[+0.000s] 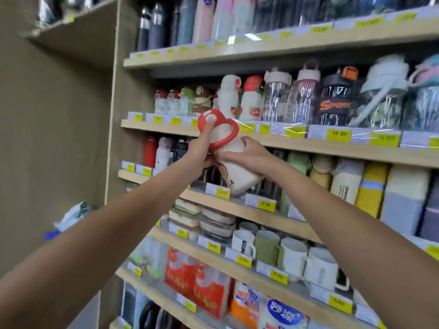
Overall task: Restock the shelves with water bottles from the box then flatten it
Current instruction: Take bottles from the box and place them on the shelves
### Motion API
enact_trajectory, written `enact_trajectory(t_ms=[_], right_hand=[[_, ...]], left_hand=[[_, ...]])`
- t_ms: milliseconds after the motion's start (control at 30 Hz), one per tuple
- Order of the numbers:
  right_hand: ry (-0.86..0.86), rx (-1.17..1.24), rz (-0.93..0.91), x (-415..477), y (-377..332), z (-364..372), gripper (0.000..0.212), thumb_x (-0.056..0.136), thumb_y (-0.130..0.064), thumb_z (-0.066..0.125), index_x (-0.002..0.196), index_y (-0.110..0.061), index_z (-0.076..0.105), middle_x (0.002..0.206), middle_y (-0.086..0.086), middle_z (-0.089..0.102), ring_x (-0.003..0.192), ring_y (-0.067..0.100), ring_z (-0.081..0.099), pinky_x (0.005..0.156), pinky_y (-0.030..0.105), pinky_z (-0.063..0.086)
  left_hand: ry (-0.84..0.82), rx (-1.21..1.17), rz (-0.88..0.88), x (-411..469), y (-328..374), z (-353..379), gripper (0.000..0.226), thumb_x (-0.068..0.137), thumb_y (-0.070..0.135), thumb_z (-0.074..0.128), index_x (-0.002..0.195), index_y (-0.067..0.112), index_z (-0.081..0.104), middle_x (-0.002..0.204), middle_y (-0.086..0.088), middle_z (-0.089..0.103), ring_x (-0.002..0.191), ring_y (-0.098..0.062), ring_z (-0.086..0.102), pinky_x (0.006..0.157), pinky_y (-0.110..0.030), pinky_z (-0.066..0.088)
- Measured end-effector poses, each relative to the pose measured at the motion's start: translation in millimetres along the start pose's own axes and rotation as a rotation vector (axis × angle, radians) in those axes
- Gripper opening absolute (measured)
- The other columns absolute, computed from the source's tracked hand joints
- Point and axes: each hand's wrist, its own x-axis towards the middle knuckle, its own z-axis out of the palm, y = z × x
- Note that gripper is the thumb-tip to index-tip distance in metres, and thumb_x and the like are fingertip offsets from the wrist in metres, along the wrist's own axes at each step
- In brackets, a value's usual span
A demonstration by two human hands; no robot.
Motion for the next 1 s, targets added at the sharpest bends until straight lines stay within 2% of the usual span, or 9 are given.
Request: enact_trajectory(t_ms=[133, 233, 300, 367, 500, 633, 733, 833, 1000], right_hand=[[0.046, 0.046, -0.041, 64, -27, 14, 0.044, 0.075, -0.042, 0.073, 0.108, -0.017, 0.058, 0.097, -0.001, 0.069, 0.082, 0.014, 0.066, 0.068, 0.025, 0.051], [0.029, 0.001, -0.18, 100, -47, 30, 0.025, 0.081, -0.024, 0.072, 0.099, -0.022, 0.055, 0.091, -0.007, 0.064, 0.078, 0.003, 0.06, 0.063, 0.009, 0.045], [0.026, -0.035, -0.269, 119, -59, 40, 0.021, 0.08, -0.019, 0.072, 0.09, -0.025, 0.055, 0.082, -0.013, 0.061, 0.07, -0.006, 0.056, 0.058, 0.005, 0.042], [0.055, -0.038, -0.332, 139, -68, 49, 0.021, 0.075, -0.025, 0.075, 0.086, -0.027, 0.057, 0.082, -0.013, 0.062, 0.07, -0.006, 0.057, 0.063, 0.014, 0.045], [0.15, -0.136, -0.342, 173, -74, 58, 0.061, 0.067, -0.044, 0.068, 0.119, -0.018, 0.051, 0.105, -0.005, 0.061, 0.097, 0.013, 0.06, 0.082, 0.027, 0.047], [0.363, -0.202, -0.388, 203, -64, 56, 0.044, 0.085, -0.023, 0.064, 0.127, -0.017, 0.053, 0.12, 0.001, 0.059, 0.112, 0.014, 0.055, 0.094, 0.023, 0.042], [0.566, -0.259, -0.368, 220, -47, 49, 0.047, 0.084, -0.016, 0.057, 0.13, -0.007, 0.05, 0.131, 0.008, 0.051, 0.123, 0.02, 0.046, 0.105, 0.03, 0.035], [0.753, -0.417, -0.228, 239, -34, 47, 0.053, 0.081, -0.013, 0.055, 0.133, -0.007, 0.045, 0.138, 0.011, 0.041, 0.13, 0.027, 0.035, 0.102, 0.039, 0.035], [0.87, -0.56, -0.091, 261, -18, 52, 0.061, 0.084, -0.016, 0.058, 0.139, -0.002, 0.035, 0.142, 0.019, 0.033, 0.127, 0.036, 0.032, 0.104, 0.038, 0.027]], left_hand=[[-0.171, 0.131, 0.12, 32, 25, -22, 0.052, 0.087, 0.057, 0.051, 0.12, 0.018, 0.058, 0.092, 0.003, 0.069, 0.074, -0.009, 0.067, 0.062, -0.024, 0.054], [-0.247, 0.142, 0.086, 62, 37, -42, 0.028, 0.092, 0.037, 0.054, 0.115, 0.022, 0.056, 0.093, 0.002, 0.068, 0.078, -0.011, 0.066, 0.069, -0.03, 0.056], [-0.186, 0.095, 0.125, 82, 45, -54, 0.033, 0.09, 0.035, 0.059, 0.12, 0.022, 0.055, 0.103, -0.001, 0.066, 0.088, -0.015, 0.065, 0.071, -0.033, 0.055], [-0.128, 0.076, 0.221, 106, 52, -64, 0.052, 0.081, 0.039, 0.068, 0.127, 0.024, 0.051, 0.115, 0.0, 0.065, 0.1, -0.018, 0.063, 0.079, -0.04, 0.055], [-0.086, 0.087, 0.39, 149, 65, -75, 0.063, 0.078, 0.036, 0.072, 0.134, 0.028, 0.043, 0.126, 0.005, 0.06, 0.113, -0.013, 0.058, 0.089, -0.039, 0.051], [-0.035, 0.156, 0.608, 193, 77, -79, 0.07, 0.064, 0.042, 0.078, 0.125, 0.022, 0.048, 0.127, 0.005, 0.058, 0.116, -0.01, 0.055, 0.101, -0.033, 0.045], [-0.033, 0.151, 0.737, 218, 87, -77, 0.053, 0.075, 0.022, 0.078, 0.118, 0.021, 0.047, 0.123, 0.007, 0.056, 0.113, -0.006, 0.053, 0.096, -0.016, 0.042], [-0.063, 0.14, 0.776, 247, 91, -76, 0.081, 0.066, 0.031, 0.08, 0.133, 0.011, 0.039, 0.128, 0.002, 0.055, 0.109, -0.003, 0.055, 0.077, 0.004, 0.04], [-0.075, 0.188, 0.762, 281, 83, -72, 0.091, 0.059, 0.04, 0.08, 0.128, 0.013, 0.028, 0.126, 0.001, 0.049, 0.109, -0.006, 0.053, 0.081, -0.011, 0.042]])
